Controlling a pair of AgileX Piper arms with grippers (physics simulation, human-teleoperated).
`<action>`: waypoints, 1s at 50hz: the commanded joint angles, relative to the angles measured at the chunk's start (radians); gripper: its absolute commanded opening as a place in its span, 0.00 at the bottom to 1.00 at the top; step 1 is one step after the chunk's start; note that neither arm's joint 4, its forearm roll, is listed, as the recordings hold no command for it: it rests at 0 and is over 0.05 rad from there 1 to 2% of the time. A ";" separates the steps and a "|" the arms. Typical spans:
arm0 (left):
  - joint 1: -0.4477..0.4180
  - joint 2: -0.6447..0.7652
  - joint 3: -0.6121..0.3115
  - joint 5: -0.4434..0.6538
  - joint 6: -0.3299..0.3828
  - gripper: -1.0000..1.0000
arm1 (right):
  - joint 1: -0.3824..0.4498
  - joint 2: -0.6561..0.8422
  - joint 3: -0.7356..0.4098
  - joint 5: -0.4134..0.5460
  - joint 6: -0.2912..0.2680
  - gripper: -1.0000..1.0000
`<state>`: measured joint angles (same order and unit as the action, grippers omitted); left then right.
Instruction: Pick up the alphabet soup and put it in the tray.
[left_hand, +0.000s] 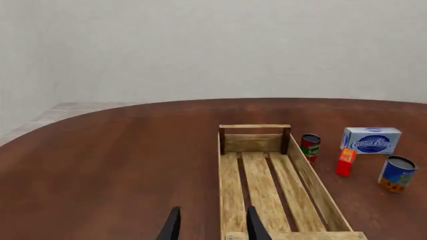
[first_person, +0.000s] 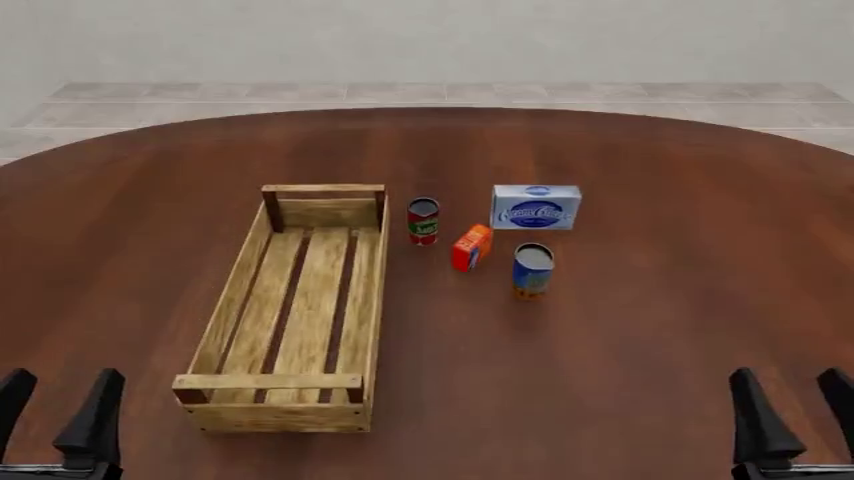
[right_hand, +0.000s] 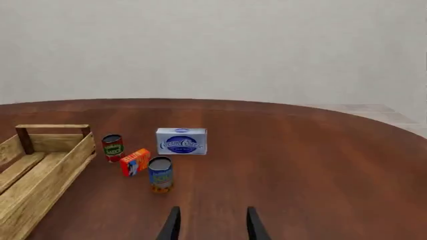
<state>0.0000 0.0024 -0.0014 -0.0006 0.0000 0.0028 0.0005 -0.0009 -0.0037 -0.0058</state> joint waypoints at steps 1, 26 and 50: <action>0.000 0.005 -0.003 -0.001 0.000 1.00 | -0.003 0.004 -0.004 -0.014 -0.023 1.00; 0.000 0.005 -0.003 -0.001 0.000 1.00 | 0.160 0.452 -0.281 -0.013 -0.113 1.00; 0.000 0.005 -0.003 -0.001 0.000 1.00 | 0.214 0.917 -0.738 0.173 -0.234 1.00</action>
<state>0.0000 0.0073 -0.0043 -0.0017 0.0000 0.1997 0.7537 -0.5502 0.0749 -0.2056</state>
